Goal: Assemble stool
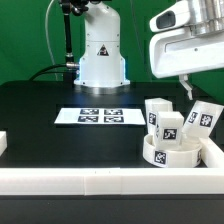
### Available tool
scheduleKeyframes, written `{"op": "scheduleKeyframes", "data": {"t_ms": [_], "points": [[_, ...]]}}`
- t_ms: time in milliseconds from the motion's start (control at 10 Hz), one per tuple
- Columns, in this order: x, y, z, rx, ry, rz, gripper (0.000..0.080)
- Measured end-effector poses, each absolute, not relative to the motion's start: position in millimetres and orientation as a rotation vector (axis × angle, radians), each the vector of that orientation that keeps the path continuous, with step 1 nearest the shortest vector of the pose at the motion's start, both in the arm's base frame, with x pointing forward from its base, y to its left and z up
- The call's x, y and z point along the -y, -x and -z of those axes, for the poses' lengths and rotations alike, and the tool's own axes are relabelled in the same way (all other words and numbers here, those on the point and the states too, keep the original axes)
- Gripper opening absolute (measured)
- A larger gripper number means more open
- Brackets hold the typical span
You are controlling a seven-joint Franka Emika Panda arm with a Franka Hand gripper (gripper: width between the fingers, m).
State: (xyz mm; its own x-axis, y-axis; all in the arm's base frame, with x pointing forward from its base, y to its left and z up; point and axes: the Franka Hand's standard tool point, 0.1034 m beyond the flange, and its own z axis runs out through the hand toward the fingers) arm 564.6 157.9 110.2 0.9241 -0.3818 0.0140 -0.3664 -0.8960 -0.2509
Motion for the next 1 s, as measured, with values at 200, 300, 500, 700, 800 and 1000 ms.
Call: {"op": "scheduleKeyframes", "data": {"t_ms": [200, 300, 500, 700, 800, 1000], "points": [[-157.8, -565.1, -109.9, -0.231, 2.905, 0.152, 0.0649], [-159.8, -563.6, -108.6, -0.019, 2.935, 0.193, 0.0649], [-159.7, -562.9, -108.0, 0.310, 2.943, 0.221, 0.0649], [-157.5, -562.6, -106.7, 0.493, 2.927, 0.227, 0.0649], [-156.9, -562.7, -106.6, 0.619, 2.910, 0.238, 0.0649], [-156.5, -562.8, -106.4, 0.808, 2.877, 0.252, 0.0649]]}}
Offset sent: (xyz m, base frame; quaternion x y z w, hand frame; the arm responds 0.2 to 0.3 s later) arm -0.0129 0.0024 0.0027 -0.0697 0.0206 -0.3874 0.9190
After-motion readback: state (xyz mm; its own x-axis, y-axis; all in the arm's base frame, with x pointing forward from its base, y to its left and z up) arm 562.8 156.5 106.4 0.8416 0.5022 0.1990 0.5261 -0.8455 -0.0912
